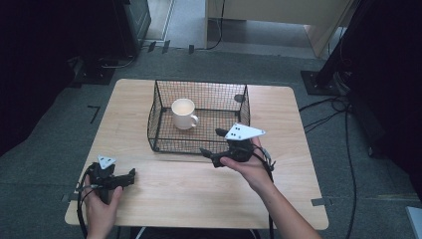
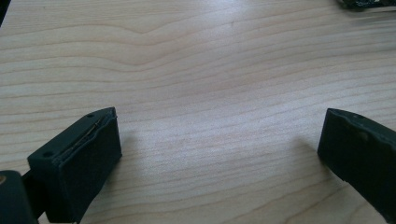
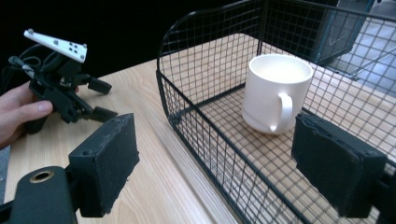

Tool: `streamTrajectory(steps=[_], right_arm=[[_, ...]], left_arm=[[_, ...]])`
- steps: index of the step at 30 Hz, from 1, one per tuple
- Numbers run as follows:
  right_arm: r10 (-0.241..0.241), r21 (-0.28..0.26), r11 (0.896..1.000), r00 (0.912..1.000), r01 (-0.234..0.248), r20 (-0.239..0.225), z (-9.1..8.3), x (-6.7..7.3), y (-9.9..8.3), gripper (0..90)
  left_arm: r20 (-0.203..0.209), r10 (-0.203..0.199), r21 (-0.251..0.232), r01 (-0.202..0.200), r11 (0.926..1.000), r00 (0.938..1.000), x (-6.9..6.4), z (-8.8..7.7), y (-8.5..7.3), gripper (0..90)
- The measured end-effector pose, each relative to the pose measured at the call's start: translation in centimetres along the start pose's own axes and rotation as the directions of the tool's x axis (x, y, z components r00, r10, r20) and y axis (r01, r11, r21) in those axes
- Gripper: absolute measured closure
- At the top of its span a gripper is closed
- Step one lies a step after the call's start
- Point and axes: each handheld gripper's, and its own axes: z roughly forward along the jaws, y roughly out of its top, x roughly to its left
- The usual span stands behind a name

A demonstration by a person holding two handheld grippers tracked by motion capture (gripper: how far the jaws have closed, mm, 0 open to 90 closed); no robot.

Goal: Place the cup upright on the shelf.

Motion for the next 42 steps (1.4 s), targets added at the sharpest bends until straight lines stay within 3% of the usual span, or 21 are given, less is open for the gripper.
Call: streamTrajectory(steps=[19, 32, 42], right_arm=[[0.026, -0.023, 0.999, 0.9991, -0.025, 0.034, -3.8, -1.8, -4.1, 14.8], [0.045, -0.010, 0.999, 0.9967, -0.044, 0.068, -5.8, -2.7, -6.7, 15.0], [0.090, -0.005, 0.996, 0.9902, -0.090, 0.107, -7.3, -4.0, -9.2, 15.0]], left_arm=[[0.000, 0.005, 0.003, -0.005, 1.0000, 1.0000, 0.0, 0.0, 0.0, 0.0], [0.000, 0.005, 0.003, -0.005, 1.0000, 1.0000, 0.0, 0.0, 0.0, 0.0], [0.000, 0.005, 0.003, -0.005, 1.0000, 1.0000, 0.0, 0.0, 0.0, 0.0]])
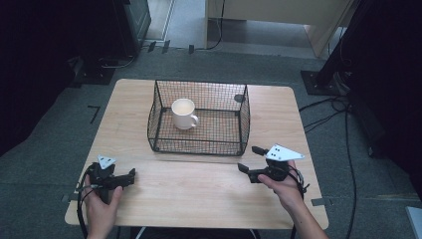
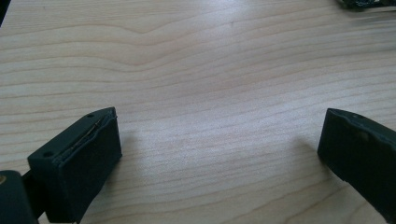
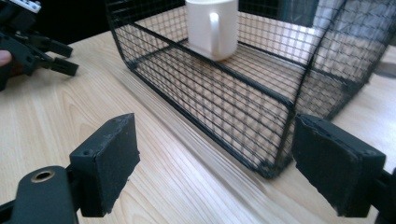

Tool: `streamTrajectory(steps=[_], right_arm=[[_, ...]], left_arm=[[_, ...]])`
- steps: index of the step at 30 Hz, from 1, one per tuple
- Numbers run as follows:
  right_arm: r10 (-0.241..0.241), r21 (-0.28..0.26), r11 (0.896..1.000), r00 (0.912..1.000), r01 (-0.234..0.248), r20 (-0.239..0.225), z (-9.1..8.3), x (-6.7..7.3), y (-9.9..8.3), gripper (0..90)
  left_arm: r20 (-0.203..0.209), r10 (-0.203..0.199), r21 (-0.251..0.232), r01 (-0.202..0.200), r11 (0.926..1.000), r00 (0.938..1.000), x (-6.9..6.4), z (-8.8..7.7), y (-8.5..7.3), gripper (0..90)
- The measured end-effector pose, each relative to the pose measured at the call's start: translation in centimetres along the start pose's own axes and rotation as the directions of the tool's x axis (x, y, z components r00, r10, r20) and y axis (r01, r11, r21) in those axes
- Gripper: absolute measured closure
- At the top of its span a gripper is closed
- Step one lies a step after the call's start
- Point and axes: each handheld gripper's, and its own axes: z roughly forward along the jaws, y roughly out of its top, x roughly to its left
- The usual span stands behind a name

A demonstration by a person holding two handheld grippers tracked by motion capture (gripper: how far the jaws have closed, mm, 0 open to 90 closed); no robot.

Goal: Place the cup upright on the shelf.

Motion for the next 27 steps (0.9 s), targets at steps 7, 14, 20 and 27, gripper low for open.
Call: streamTrajectory(steps=[7, 14, 20, 27], right_arm=[[0.034, 0.015, 0.999, 0.9989, -0.034, 0.034, -0.9, -1.4, -1.9, 15.0], [0.068, 0.022, 0.997, 0.9956, -0.069, 0.065, -1.8, -2.4, -3.3, 15.0], [0.089, 0.029, 0.995, 0.9921, -0.092, 0.089, -2.5, -3.2, -4.6, 15.0], [0.108, 0.036, 0.993, 0.9878, -0.113, 0.112, -3.3, -3.9, -5.7, 15.0]], left_arm=[[0.000, 0.000, 0.000, 0.000, 1.0000, 1.0000, 0.0, 0.0, 0.0, 0.0], [0.000, 0.000, -0.001, 0.000, 1.0000, 1.0000, 0.0, 0.0, 0.0, 0.0], [0.000, 0.000, 0.000, 0.000, 1.0000, 1.0000, 0.0, 0.0, 0.0, 0.0], [0.000, 0.000, -0.001, 0.000, 1.0000, 1.0000, 0.0, 0.0, 0.0, 0.0]])
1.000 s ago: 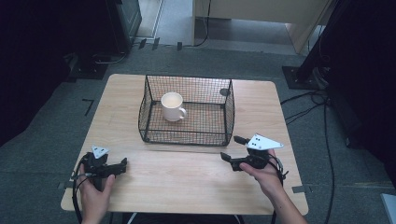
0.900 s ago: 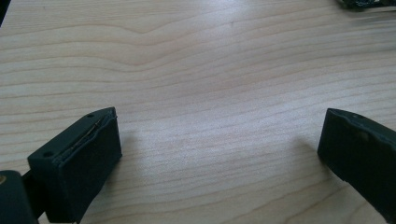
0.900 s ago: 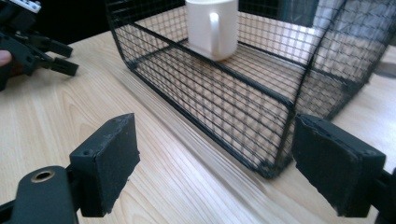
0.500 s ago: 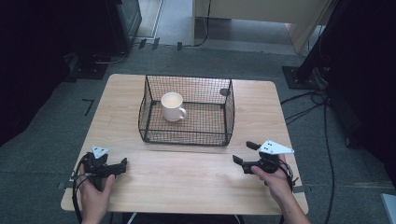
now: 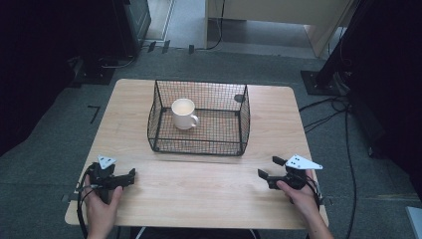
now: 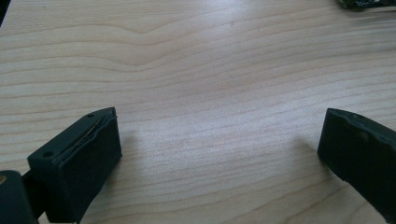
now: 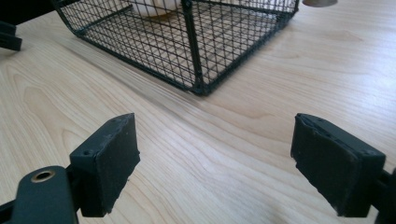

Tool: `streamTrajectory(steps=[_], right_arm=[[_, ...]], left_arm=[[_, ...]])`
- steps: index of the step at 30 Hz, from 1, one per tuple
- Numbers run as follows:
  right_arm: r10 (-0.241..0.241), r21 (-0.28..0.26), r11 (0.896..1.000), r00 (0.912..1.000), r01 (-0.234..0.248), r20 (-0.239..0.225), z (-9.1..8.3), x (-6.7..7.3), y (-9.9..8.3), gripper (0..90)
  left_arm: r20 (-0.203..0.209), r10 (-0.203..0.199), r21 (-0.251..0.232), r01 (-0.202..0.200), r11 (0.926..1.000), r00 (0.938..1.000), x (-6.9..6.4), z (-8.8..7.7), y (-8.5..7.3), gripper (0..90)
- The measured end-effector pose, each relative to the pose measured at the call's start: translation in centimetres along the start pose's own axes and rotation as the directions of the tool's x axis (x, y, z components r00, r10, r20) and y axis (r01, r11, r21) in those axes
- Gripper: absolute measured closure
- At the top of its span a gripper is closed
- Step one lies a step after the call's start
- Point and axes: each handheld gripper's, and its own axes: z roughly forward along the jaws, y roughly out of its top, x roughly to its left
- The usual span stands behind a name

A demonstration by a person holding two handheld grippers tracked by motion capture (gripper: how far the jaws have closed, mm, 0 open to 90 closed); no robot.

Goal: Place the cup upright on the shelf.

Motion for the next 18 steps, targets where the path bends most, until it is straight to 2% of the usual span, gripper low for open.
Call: streamTrajectory(steps=[13, 16, 18], right_arm=[[0.067, 0.015, 0.998, 0.9954, -0.068, 0.069, -1.6, -1.9, -2.3, 14.0], [0.082, 0.041, 0.995, 0.9897, -0.088, 0.117, -1.9, -2.3, -2.7, 13.9], [0.075, 0.052, 0.995, 0.9869, -0.083, 0.143, -2.1, -2.4, -2.8, 13.9]], left_arm=[[-0.005, -0.004, 0.002, 0.004, 1.0000, 1.0000, -0.1, 0.0, 0.0, 0.0], [-0.003, -0.004, 0.001, 0.004, 1.0000, 1.0000, -0.2, 0.1, 0.1, 0.0], [-0.003, -0.004, 0.001, 0.004, 1.0000, 1.0000, -0.2, 0.1, 0.1, 0.0]])
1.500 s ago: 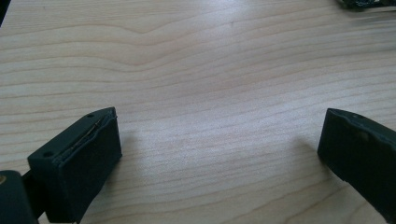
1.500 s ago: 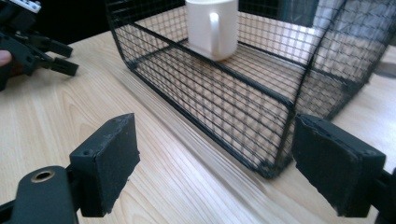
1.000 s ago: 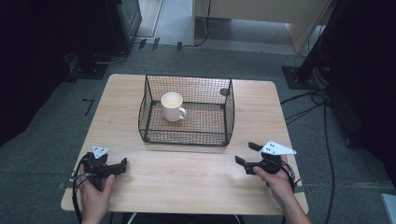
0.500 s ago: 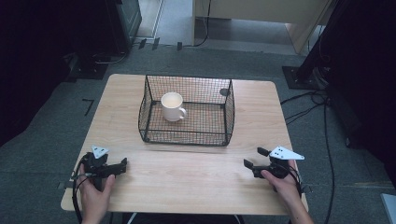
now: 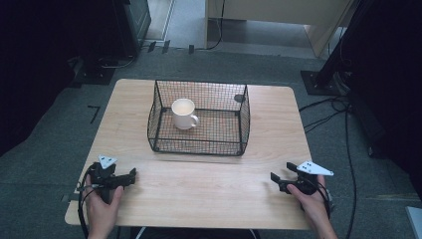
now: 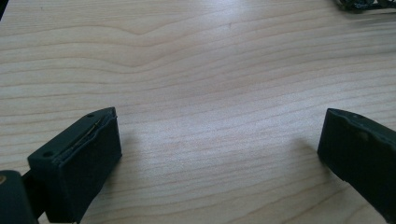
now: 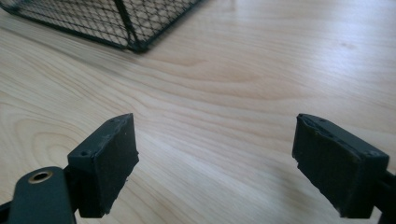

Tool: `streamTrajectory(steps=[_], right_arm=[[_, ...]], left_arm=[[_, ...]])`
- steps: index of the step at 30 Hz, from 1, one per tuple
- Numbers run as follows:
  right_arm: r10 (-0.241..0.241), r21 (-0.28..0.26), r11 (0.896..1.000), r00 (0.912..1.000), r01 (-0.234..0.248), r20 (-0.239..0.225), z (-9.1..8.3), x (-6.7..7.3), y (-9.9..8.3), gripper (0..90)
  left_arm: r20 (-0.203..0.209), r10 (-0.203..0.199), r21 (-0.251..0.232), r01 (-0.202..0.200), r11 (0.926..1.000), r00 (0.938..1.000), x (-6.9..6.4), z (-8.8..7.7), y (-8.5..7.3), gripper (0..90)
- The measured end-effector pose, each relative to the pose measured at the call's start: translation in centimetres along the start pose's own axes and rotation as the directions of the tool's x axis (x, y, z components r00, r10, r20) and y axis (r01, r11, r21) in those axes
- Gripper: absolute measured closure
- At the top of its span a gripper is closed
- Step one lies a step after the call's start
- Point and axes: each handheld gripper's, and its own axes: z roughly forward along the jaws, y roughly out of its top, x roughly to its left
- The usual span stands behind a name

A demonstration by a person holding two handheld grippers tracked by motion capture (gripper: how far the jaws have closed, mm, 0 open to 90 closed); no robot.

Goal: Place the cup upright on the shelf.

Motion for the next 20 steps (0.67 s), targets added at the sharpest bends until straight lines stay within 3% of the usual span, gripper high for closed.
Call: streamTrajectory(steps=[4, 11, 14, 20], right_arm=[[-0.002, 0.051, 0.999, 0.9981, -0.001, 0.061, -0.22, -0.29, -0.20, 14.0], [-0.043, 0.144, 0.989, 0.9930, 0.026, 0.111, -0.09, -0.05, -0.48, 14.1], [-0.089, 0.167, 0.984, 0.9864, 0.066, 0.138, 0.11, 0.42, -0.53, 13.8], [-0.088, 0.168, 0.984, 0.9869, 0.064, 0.135, 0.12, 0.43, -0.53, 13.7]], left_arm=[[-0.001, 0.000, 0.001, 0.000, 1.0000, 1.0000, 0.00, 0.00, 0.00, 0.0], [0.000, 0.000, 0.001, 0.000, 1.0000, 1.0000, -0.01, -0.01, 0.00, 0.0], [0.000, 0.000, 0.000, 0.000, 1.0000, 1.0000, 0.00, 0.00, 0.00, 0.0], [0.000, 0.000, 0.000, 0.000, 1.0000, 1.0000, 0.00, -0.01, -0.01, 0.0]])
